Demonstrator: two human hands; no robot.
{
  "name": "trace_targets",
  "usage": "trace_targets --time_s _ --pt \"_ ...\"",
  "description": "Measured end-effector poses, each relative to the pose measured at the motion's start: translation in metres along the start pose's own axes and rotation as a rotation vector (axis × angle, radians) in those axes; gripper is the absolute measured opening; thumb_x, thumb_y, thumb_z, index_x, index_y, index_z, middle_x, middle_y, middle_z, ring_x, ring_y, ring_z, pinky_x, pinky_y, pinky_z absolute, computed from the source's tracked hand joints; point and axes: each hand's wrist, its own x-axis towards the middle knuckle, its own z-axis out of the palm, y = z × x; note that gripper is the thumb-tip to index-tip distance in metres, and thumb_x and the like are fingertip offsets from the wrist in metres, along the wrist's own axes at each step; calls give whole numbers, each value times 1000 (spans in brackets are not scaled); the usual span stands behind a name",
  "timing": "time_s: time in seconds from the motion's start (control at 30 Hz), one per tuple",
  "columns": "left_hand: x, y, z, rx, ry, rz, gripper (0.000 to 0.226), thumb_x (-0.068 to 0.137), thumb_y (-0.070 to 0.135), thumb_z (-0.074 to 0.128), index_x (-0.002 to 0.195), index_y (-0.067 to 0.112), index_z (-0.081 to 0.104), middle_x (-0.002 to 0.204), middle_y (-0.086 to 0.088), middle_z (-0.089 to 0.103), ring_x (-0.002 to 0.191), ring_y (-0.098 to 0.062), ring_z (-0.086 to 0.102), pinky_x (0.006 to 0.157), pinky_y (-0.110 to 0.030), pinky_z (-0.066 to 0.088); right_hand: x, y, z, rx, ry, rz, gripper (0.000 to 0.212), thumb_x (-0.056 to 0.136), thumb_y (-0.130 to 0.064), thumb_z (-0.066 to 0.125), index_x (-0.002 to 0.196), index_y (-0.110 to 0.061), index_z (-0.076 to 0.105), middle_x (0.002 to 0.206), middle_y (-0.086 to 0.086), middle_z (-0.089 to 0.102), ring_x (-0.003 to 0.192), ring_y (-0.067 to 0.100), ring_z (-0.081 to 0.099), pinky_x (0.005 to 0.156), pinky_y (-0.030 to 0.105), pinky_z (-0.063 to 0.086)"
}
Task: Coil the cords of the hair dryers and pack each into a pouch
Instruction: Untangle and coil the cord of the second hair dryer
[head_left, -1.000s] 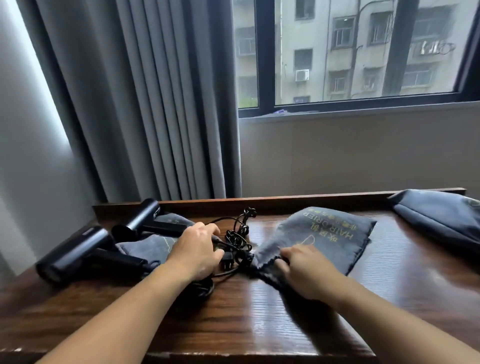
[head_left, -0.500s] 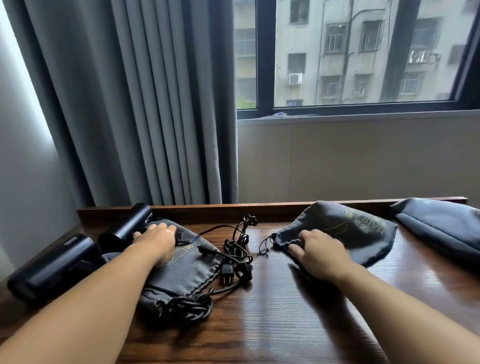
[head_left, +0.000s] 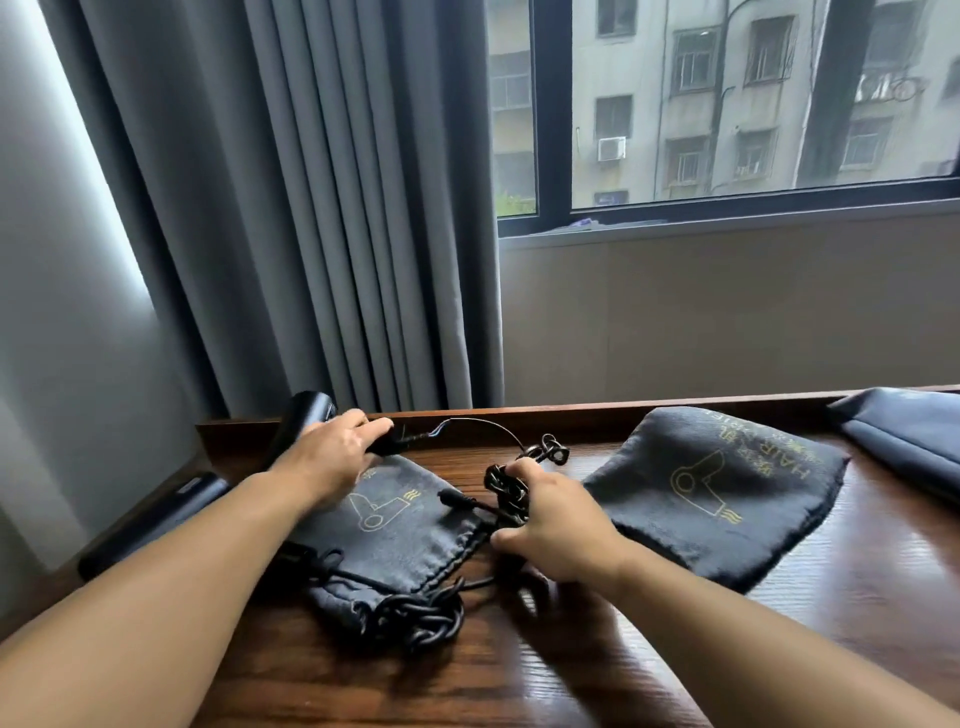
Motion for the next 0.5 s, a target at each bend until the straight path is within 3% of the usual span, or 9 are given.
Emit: trace_targets --time_s 0.13,0.27,0.33,0.43,0.5 --pt "-22 36 -37 -198 138 185 49 101 33 59 148 29 47 122 7 52 111 -16 53 105 -32 43 -15 15 -12 110 -32 15 79 66 -43 89 133 -34 48 111 -8 63 103 13 59 86 22 45" --pt "-45 82 -56 -254 239 397 52 97 32 65 146 24 51 120 6 53 105 -12 56 100 -23 45 -31 27 -13 268 -29 73 77 59 -48 93 123 -39 50 103 -12 60 102 11 62 91 26 51" --pt "-53 102 -61 -258 275 474 52 94 30 69 143 20 55 119 5 55 103 -13 58 99 -21 45 -36 34 -14 372 -8 106 71 58 -46 93 115 -39 52 103 -6 64 93 15 68 83 34 59" --pt "-61 125 -67 -292 287 523 50 92 26 73 139 17 59 117 2 58 101 -15 59 99 -18 40 -47 46 -21 586 2 164 58 62 -28 94 104 -29 54 106 13 66 83 25 73 62 37 62" --pt "-64 137 -71 -330 275 526 50 93 28 71 140 19 59 120 3 57 104 -14 57 99 -13 37 -57 57 -28 650 33 187 53 64 -19 93 99 -22 54 104 18 64 78 22 68 61 37 61"
